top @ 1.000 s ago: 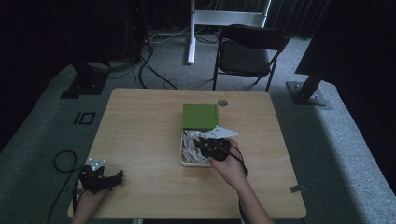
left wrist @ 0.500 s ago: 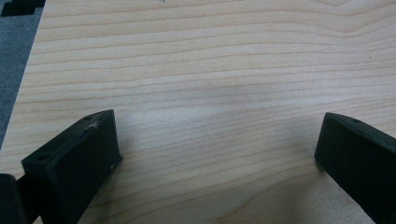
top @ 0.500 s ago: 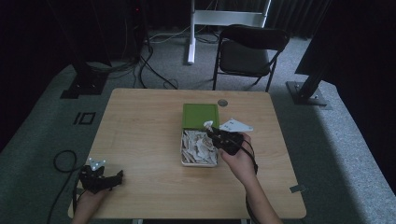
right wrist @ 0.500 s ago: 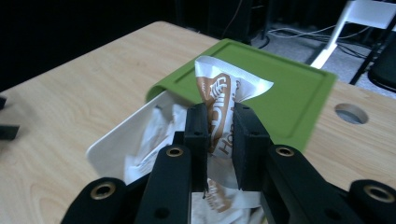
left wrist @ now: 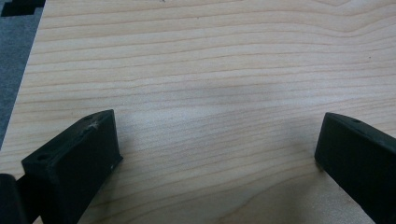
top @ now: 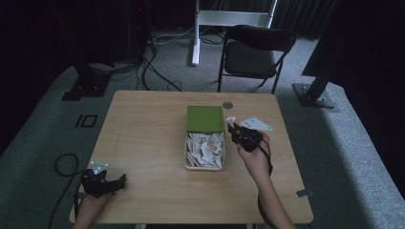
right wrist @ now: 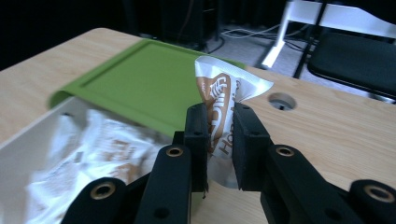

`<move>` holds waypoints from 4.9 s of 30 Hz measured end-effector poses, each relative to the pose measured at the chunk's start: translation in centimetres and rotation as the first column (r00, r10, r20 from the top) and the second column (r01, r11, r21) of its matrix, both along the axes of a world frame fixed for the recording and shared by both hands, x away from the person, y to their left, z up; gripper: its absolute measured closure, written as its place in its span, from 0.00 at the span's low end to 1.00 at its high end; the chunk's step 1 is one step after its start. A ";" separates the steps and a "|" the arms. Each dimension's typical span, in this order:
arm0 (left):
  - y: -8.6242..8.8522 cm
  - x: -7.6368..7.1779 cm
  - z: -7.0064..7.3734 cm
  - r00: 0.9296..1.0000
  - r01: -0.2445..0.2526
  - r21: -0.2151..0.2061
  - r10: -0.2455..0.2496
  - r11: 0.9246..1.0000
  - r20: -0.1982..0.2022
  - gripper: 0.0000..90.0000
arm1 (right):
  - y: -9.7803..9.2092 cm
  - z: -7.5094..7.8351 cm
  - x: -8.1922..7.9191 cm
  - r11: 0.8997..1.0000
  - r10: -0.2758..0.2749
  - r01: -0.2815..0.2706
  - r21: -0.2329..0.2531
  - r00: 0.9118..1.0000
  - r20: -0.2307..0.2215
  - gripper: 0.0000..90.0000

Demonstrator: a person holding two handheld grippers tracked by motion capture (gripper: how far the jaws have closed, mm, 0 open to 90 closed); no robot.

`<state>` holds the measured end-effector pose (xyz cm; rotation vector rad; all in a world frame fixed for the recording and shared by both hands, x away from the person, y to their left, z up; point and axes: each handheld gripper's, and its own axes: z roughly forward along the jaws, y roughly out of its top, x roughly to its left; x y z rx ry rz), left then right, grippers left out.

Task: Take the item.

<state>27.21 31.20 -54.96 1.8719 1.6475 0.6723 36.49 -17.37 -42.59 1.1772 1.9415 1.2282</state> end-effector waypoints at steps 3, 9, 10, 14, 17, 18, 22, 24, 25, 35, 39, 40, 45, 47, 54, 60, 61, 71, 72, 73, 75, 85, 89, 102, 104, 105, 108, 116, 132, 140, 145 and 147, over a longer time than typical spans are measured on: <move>0.0 0.0 0.0 1.000 -0.001 0.000 0.001 1.000 0.001 0.01 | -0.6 -0.5 0.6 1.000 -0.029 0.029 0.003 1.000 -0.008 0.86; 0.0 0.0 0.0 1.000 0.000 0.000 0.000 1.000 -0.001 0.01 | -1.4 -1.6 1.8 0.996 -0.090 0.090 0.010 0.996 -0.013 0.86; 0.0 0.0 0.0 1.000 0.000 -0.001 0.000 1.000 -0.001 0.01 | -1.5 -1.8 2.0 0.995 -0.098 0.098 0.005 0.995 -0.015 0.86; 0.0 0.0 0.0 1.000 0.000 0.000 0.000 1.000 -0.001 0.01 | -1.9 -2.9 2.9 0.992 -0.124 0.124 0.003 0.992 -0.034 0.86; 0.0 0.0 0.0 1.000 0.000 0.000 0.000 1.000 -0.001 0.01 | -2.0 -3.6 3.6 0.990 -0.140 0.140 0.002 0.989 -0.047 0.86; 0.0 0.0 0.0 1.000 0.000 -0.001 0.000 1.000 -0.001 0.01 | -2.0 -3.9 3.8 0.990 -0.143 0.143 -0.003 0.988 -0.054 0.86; 0.0 0.0 0.0 1.000 0.000 0.000 0.000 1.000 -0.001 0.01 | -2.1 -4.6 4.6 0.987 -0.161 0.161 -0.001 0.984 -0.074 0.86; 0.0 0.0 0.0 1.000 0.000 -0.001 0.000 1.000 -0.001 0.01 | -2.0 -4.9 5.0 0.985 -0.171 0.170 -0.015 0.982 -0.077 0.86; 0.0 0.0 0.0 1.000 0.000 -0.001 0.000 1.000 -0.001 0.01 | -2.0 -4.9 5.0 0.985 -0.171 0.170 -0.015 0.982 -0.077 0.86; 0.0 0.0 0.0 1.000 0.000 0.000 0.000 1.000 -0.001 0.01 | -1.8 -7.2 6.8 0.979 -0.205 0.202 -0.038 0.971 -0.123 0.86; 0.0 0.0 0.0 1.000 0.000 -0.001 0.000 1.000 -0.001 0.01 | -2.0 -8.4 7.3 0.973 -0.231 0.228 -0.039 0.962 -0.149 0.86; 0.0 0.0 0.0 1.000 0.000 -0.001 0.000 1.000 -0.001 0.01 | -2.0 -8.8 7.4 0.973 -0.231 0.228 -0.038 0.960 -0.159 0.86; 0.0 0.0 0.0 1.000 0.000 -0.001 0.000 1.000 -0.001 0.01 | -2.1 -10.2 7.7 0.970 -0.240 0.231 -0.070 0.952 -0.189 0.86; 0.0 0.0 0.0 1.000 0.000 -0.001 0.000 1.000 -0.001 0.01 | -2.1 -10.6 7.8 0.969 -0.244 0.233 -0.075 0.949 -0.202 0.86; 0.0 0.0 0.0 1.000 0.000 -0.001 0.000 1.000 -0.001 0.01 | -2.2 -11.6 8.1 0.966 -0.256 0.243 -0.083 0.938 -0.235 0.86; 0.0 0.0 0.0 1.000 0.000 0.000 0.000 1.000 -0.001 0.01 | -2.2 -12.2 8.2 0.964 -0.264 0.248 -0.096 0.935 -0.238 0.80; 0.0 0.0 0.0 1.000 0.000 -0.001 0.000 1.000 -0.001 0.01 | -2.2 -12.2 8.2 0.962 -0.269 0.251 -0.103 0.935 -0.231 0.77; 0.0 0.0 0.0 1.000 -0.001 -0.001 0.001 1.000 -0.001 0.01 | -2.4 -11.0 8.0 0.970 -0.243 0.239 -0.046 0.936 -0.253 0.54; 0.0 0.0 0.0 1.000 0.000 0.000 0.000 1.000 -0.001 0.01 | -2.4 -10.8 7.9 0.971 -0.237 0.236 -0.037 0.938 -0.251 0.53; 0.0 0.0 0.0 1.000 0.000 0.000 0.000 1.000 -0.001 0.01 | -2.4 -10.6 7.7 0.971 -0.238 0.237 -0.036 0.940 -0.245 0.52; 0.0 0.0 0.0 1.000 0.000 0.000 0.000 1.000 -0.001 0.01 | -2.6 -10.4 7.6 0.972 -0.233 0.235 -0.019 0.943 -0.238 0.49; 0.0 0.0 0.0 1.000 0.000 -0.001 0.000 1.000 -0.001 0.01 | -4.4 -10.3 6.2 0.968 -0.242 0.250 0.004 0.941 -0.236 0.43; 0.0 0.0 0.0 1.000 -0.001 -0.001 0.001 1.000 -0.001 0.01 | -5.3 -10.7 5.6 0.966 -0.254 0.258 -0.013 0.939 -0.232 0.40; 0.0 0.0 0.0 1.000 0.000 0.000 0.000 1.000 -0.001 0.01 | -8.6 -11.1 3.7 0.952 -0.302 0.303 -0.031 0.927 -0.222 0.32; 0.0 0.0 0.0 1.000 0.000 0.000 0.000 1.000 -0.001 0.01 | -9.2 -11.1 3.4 0.949 -0.313 0.311 -0.042 0.925 -0.216 0.31; 0.0 0.0 0.0 1.000 0.000 -0.001 0.000 1.000 -0.001 0.01 | -9.4 -11.2 3.3 0.949 -0.313 0.312 -0.041 0.924 -0.219 0.31; 0.0 0.0 0.0 1.000 0.000 -0.001 0.000 1.000 -0.001 0.01 | -10.0 -11.5 3.0 0.946 -0.324 0.319 -0.056 0.917 -0.232 0.31; 0.0 0.0 0.0 1.000 0.000 0.000 0.000 1.000 -0.001 0.01 | -11.6 -12.2 1.7 0.939 -0.344 0.338 -0.071 0.906 -0.244 0.30; 0.0 0.0 0.0 1.000 0.000 -0.001 0.000 1.000 -0.001 0.01 | -13.4 -12.2 -1.6 0.930 -0.367 0.360 -0.072 0.901 -0.230 0.29; 0.0 0.0 0.0 1.000 0.001 0.002 -0.001 1.000 -0.002 0.01 | -14.2 -12.2 -3.6 0.913 -0.407 0.400 -0.078 0.885 -0.227 0.29; 0.0 0.0 0.0 1.000 0.001 0.001 -0.001 1.000 -0.002 0.01 | -14.4 -12.5 -4.8 0.897 -0.442 0.428 -0.110 0.867 -0.231 0.29; 0.0 0.0 0.0 1.000 0.000 0.001 0.000 1.000 -0.001 0.01 | -14.4 -12.6 -5.3 0.897 -0.443 0.429 -0.110 0.864 -0.239 0.27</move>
